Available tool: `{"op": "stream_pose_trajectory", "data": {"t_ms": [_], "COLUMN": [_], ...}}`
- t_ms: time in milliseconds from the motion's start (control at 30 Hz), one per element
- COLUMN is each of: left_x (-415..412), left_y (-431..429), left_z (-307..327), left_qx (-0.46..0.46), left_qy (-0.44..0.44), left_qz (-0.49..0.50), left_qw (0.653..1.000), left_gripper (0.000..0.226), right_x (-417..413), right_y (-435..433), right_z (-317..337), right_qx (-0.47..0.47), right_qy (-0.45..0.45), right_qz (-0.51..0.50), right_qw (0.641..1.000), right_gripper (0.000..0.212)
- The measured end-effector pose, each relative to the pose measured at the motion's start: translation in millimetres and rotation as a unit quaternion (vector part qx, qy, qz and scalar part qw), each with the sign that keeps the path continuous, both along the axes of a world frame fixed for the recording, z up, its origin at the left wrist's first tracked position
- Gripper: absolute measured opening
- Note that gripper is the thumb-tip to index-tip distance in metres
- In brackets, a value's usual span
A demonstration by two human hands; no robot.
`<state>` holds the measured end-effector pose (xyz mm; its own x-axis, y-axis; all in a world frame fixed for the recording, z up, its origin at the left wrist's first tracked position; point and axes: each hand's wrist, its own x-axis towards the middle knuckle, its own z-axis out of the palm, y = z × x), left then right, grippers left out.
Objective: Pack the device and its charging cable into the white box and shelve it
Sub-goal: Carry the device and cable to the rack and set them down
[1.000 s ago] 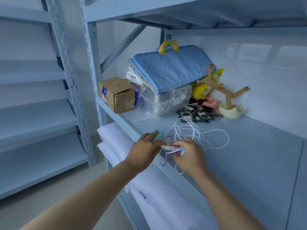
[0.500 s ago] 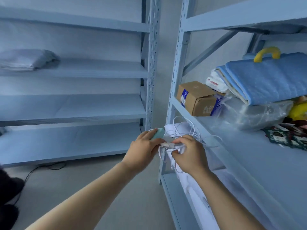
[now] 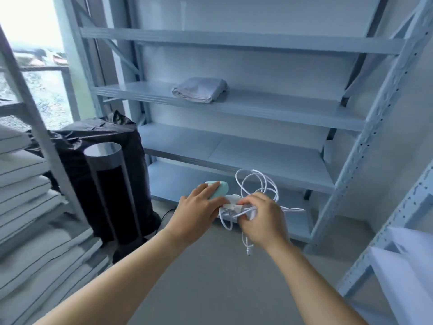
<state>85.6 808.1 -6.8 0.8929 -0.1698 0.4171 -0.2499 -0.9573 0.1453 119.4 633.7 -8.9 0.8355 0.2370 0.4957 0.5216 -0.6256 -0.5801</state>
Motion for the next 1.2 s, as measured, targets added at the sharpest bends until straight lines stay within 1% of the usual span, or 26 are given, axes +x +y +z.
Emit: {"op": "stream_pose_trajectory", "data": {"t_ms": [167,333,433,600,767,867,1000,1100,1200], "left_x": [-11.6,-28.7,-39.1,-49.3,-54.1,-58.2,-70.3,-81.9,-93.1], "left_y": [104.4,190.8,239.3,322.0,386.9,417.6,453.0,478.3,499.9], "left_z": [10.6,14.5,17.3,31.6,59.7,75.8,96.5,109.3,120.4], "left_qx": [-0.005,0.002,0.003,0.026,0.063,0.098,0.133,0.155,0.178], "left_qy": [-0.036,-0.057,-0.065,-0.083,-0.115,-0.137,-0.136,-0.139,-0.153], "left_qz": [0.08,0.179,0.228,0.314,0.35,0.377,0.397,0.401,0.407], "left_qw": [0.996,0.982,0.971,0.945,0.928,0.911,0.898,0.892,0.883], "left_gripper": [0.027,0.025,0.024,0.025,0.023,0.024,0.027,0.02,0.019], "right_x": [26.0,44.1,52.4,64.8,77.4,80.1,74.6,66.4,55.5], "right_y": [117.4,225.2,291.2,399.9,487.1,529.0,576.8,605.5,628.9], "right_z": [8.3,7.3,9.3,20.8,46.0,63.3,86.4,100.0,110.7], "right_qx": [0.004,0.013,0.035,0.079,0.099,0.114,0.13,0.147,0.167], "right_qy": [-0.015,-0.043,-0.049,-0.038,-0.043,-0.043,-0.068,-0.078,-0.093], "right_qz": [0.104,0.199,0.264,0.378,0.458,0.498,0.529,0.545,0.552], "right_qw": [0.994,0.979,0.963,0.922,0.882,0.859,0.836,0.821,0.812], "right_gripper": [0.016,0.015,0.014,0.015,0.022,0.024,0.026,0.026,0.028]}}
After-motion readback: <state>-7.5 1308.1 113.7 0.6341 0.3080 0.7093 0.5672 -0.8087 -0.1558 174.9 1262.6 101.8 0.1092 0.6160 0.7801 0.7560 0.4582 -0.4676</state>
